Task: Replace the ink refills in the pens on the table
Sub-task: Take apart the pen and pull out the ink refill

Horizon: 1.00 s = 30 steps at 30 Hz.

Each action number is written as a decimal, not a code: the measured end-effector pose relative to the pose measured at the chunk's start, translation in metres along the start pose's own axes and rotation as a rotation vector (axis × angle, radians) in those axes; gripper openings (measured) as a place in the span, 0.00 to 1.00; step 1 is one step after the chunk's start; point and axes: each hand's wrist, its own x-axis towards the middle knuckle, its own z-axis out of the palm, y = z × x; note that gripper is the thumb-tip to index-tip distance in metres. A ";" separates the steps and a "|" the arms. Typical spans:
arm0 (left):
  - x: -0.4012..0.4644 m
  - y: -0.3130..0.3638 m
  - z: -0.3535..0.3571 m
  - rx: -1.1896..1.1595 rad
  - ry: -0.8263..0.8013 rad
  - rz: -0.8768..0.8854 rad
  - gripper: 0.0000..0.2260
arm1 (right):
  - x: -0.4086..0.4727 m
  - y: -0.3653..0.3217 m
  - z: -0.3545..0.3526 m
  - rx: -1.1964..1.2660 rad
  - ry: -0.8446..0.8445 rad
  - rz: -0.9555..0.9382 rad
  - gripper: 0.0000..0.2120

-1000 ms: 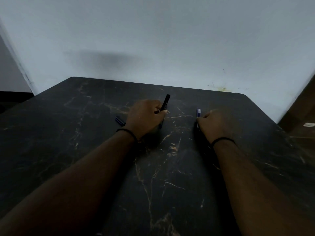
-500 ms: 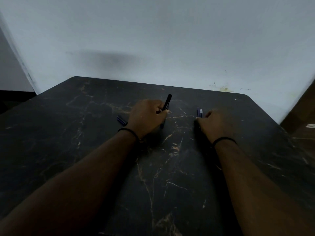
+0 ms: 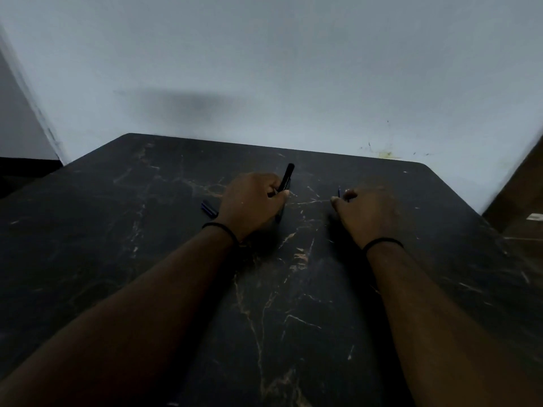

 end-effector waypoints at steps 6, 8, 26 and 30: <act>0.000 -0.002 0.001 0.006 0.004 0.003 0.24 | -0.004 -0.005 -0.001 -0.026 -0.050 0.016 0.19; 0.001 -0.002 0.001 0.000 0.005 -0.001 0.24 | -0.004 -0.007 0.000 0.043 -0.072 0.019 0.19; 0.001 -0.003 0.001 -0.009 0.001 -0.013 0.22 | -0.013 -0.043 0.012 -0.154 -0.037 -0.118 0.14; 0.001 -0.003 0.001 0.000 -0.012 0.000 0.22 | -0.017 -0.050 0.007 -0.182 -0.100 -0.161 0.11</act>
